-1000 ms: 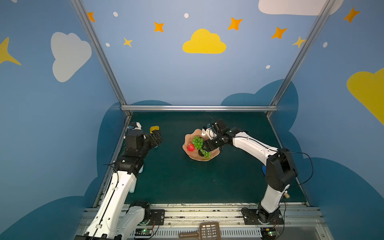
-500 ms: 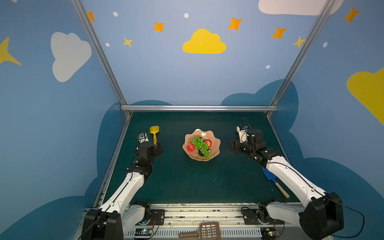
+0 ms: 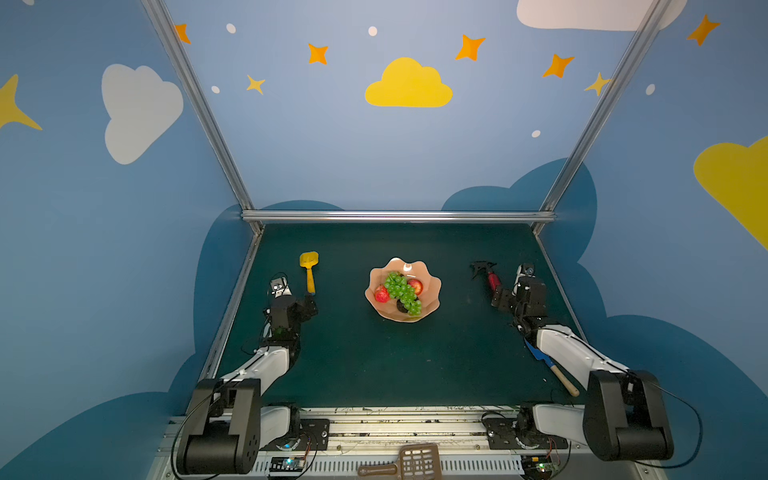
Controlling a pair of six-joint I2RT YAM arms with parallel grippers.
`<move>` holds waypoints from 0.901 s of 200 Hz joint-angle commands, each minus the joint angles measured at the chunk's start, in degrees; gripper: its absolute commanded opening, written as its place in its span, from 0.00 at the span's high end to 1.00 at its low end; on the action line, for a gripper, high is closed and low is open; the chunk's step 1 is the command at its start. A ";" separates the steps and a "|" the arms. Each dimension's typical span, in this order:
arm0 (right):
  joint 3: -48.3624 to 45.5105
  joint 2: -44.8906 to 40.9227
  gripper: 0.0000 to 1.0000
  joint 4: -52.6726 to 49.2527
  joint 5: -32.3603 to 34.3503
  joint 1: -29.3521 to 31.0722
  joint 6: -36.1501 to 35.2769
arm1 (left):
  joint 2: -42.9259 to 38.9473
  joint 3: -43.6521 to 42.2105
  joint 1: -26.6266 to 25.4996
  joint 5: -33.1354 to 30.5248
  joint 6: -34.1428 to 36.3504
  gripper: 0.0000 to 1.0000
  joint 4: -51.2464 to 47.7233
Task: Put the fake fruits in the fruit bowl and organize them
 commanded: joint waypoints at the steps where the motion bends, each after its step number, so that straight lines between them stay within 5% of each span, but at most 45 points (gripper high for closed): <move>1: -3.72 1.54 0.09 10.81 -0.53 -0.19 -1.27 | 4.20 2.63 0.28 1.09 1.38 0.01 4.35; 28: -4.94 5.19 0.10 16.17 -2.89 0.35 -3.03 | 14.52 4.25 1.18 3.98 0.69 0.00 12.21; 180: -6.46 6.42 0.09 19.41 -2.97 0.92 -3.75 | 13.45 4.49 -0.23 -0.49 0.88 0.01 10.11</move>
